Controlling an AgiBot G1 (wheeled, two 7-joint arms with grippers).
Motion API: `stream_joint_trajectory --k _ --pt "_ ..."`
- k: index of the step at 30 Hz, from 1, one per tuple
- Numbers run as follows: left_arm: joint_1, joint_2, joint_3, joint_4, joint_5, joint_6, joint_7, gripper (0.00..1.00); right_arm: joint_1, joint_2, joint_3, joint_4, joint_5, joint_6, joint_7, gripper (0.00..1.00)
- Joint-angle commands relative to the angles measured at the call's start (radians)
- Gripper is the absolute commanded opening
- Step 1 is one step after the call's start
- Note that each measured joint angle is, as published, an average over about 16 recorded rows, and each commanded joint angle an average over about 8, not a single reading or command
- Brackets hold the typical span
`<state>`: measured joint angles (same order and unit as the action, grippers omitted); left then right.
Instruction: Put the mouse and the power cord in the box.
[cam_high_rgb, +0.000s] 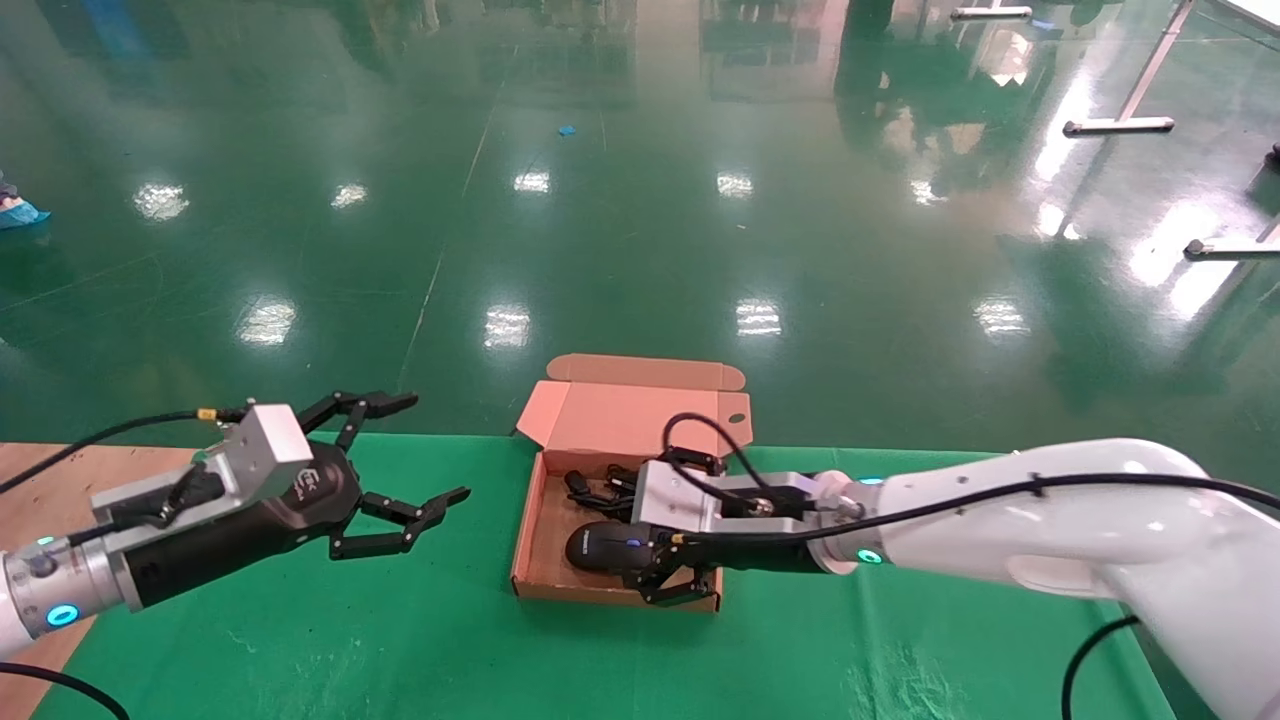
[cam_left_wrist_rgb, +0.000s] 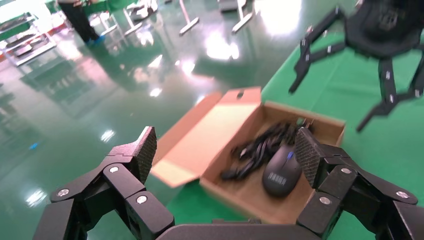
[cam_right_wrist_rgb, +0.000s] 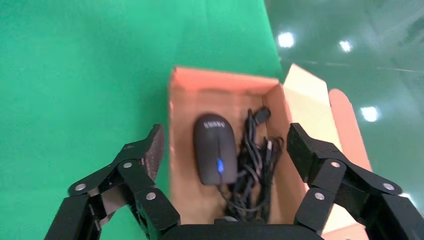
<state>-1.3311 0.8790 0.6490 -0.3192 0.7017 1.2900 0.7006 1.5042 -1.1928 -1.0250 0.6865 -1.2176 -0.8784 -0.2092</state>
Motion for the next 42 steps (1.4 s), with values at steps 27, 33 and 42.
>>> stream_joint_trajectory --k 27,33,42 --pt "0.158 -0.165 -0.227 -0.593 0.018 0.126 -0.546 1.00 -0.261 0.354 0.453 0.364 0.296 -0.375 0.241 1.00" --pt "0.191 -0.200 -0.276 -0.720 0.022 0.153 -0.663 1.00 -0.317 0.430 0.551 0.441 0.360 -0.456 0.293 1.00" --pt "0.241 -0.252 -0.348 -0.908 0.027 0.193 -0.836 1.00 -0.401 0.542 0.695 0.557 0.454 -0.576 0.370 1.00"
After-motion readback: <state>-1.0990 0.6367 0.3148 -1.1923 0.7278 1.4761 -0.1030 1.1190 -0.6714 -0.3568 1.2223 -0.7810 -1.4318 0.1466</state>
